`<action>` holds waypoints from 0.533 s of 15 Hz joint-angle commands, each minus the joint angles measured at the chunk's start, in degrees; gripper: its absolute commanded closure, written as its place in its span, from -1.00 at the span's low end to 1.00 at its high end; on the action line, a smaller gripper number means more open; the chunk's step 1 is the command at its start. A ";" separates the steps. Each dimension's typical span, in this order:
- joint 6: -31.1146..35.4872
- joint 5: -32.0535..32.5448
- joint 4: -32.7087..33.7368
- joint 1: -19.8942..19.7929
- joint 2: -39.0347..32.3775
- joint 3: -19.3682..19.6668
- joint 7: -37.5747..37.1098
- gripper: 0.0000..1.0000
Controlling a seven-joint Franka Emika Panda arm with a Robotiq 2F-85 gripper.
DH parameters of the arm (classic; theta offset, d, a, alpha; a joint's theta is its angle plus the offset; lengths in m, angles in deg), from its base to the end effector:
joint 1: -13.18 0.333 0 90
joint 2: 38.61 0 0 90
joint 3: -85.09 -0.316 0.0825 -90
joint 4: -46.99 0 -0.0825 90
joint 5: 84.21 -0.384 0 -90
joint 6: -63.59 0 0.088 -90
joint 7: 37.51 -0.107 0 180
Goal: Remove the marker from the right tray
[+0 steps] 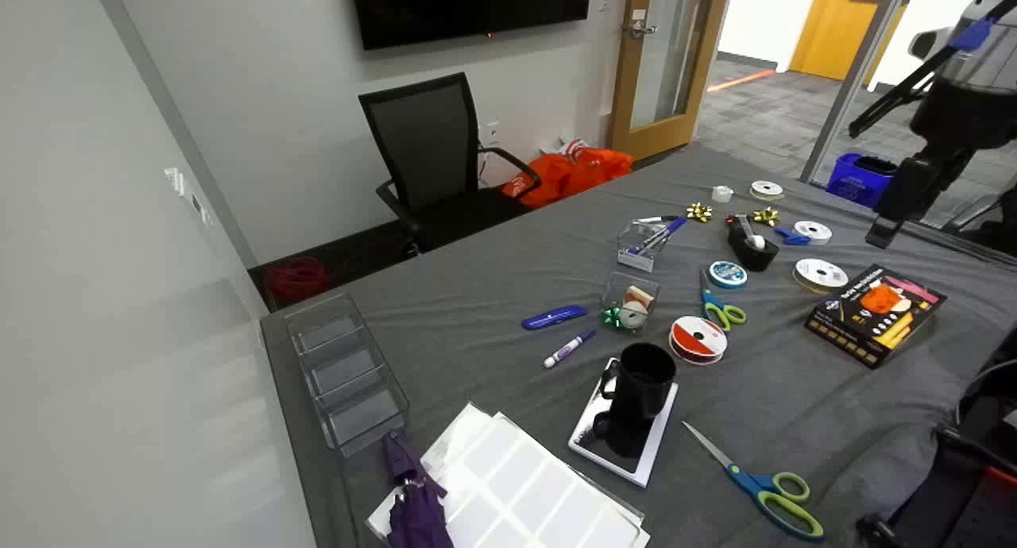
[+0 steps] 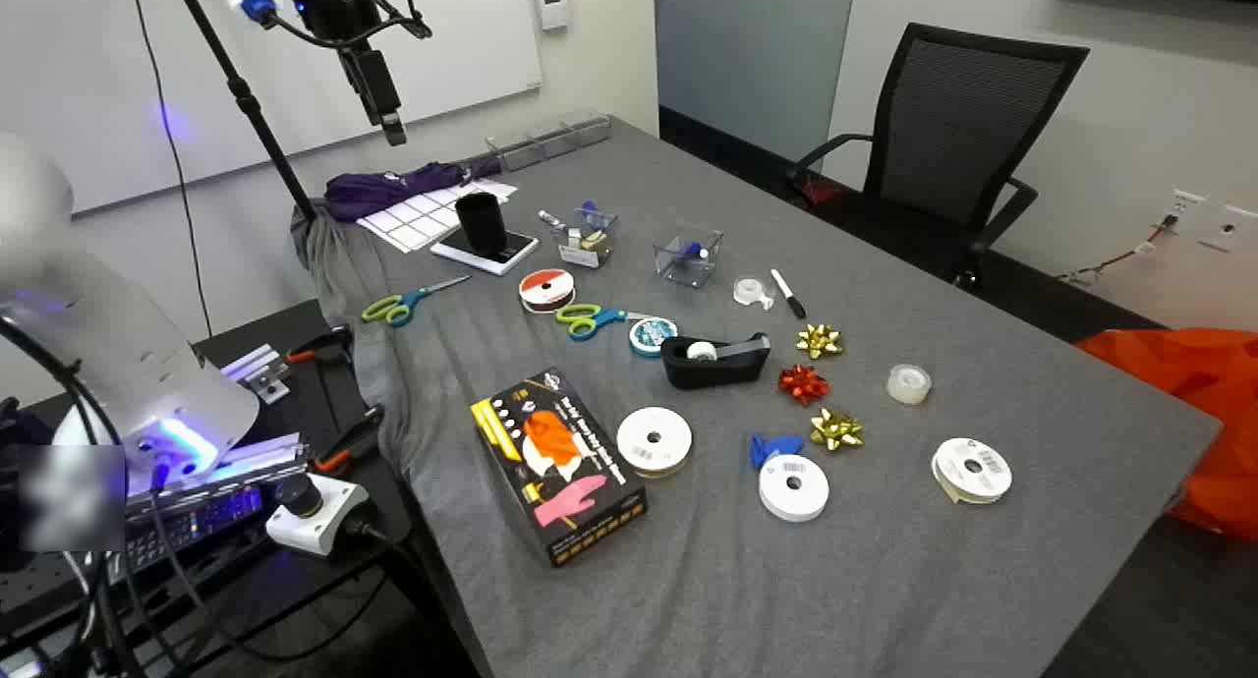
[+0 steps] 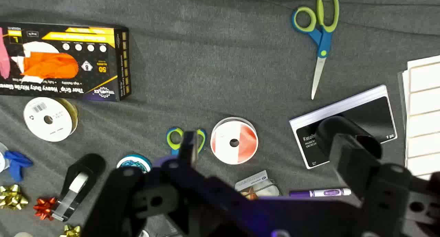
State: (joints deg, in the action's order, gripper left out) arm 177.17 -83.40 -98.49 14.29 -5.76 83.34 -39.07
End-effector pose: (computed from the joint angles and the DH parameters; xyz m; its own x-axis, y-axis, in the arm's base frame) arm 0.3734 0.0181 0.4660 0.9996 0.0237 0.0170 0.0232 -0.9993 0.0292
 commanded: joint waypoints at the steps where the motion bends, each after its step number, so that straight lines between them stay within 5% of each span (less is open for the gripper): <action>1: -0.13 0.00 0.10 0.01 -0.02 0.00 -0.02 -1.00; 5: 0.27 -0.77 0.21 0.06 -0.04 0.05 -0.72 -1.00; 8: 6.98 -6.32 2.14 -0.81 -3.85 1.40 -5.14 -1.00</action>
State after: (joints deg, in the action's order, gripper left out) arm 179.20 -85.98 -98.42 14.29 -5.87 83.62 -41.05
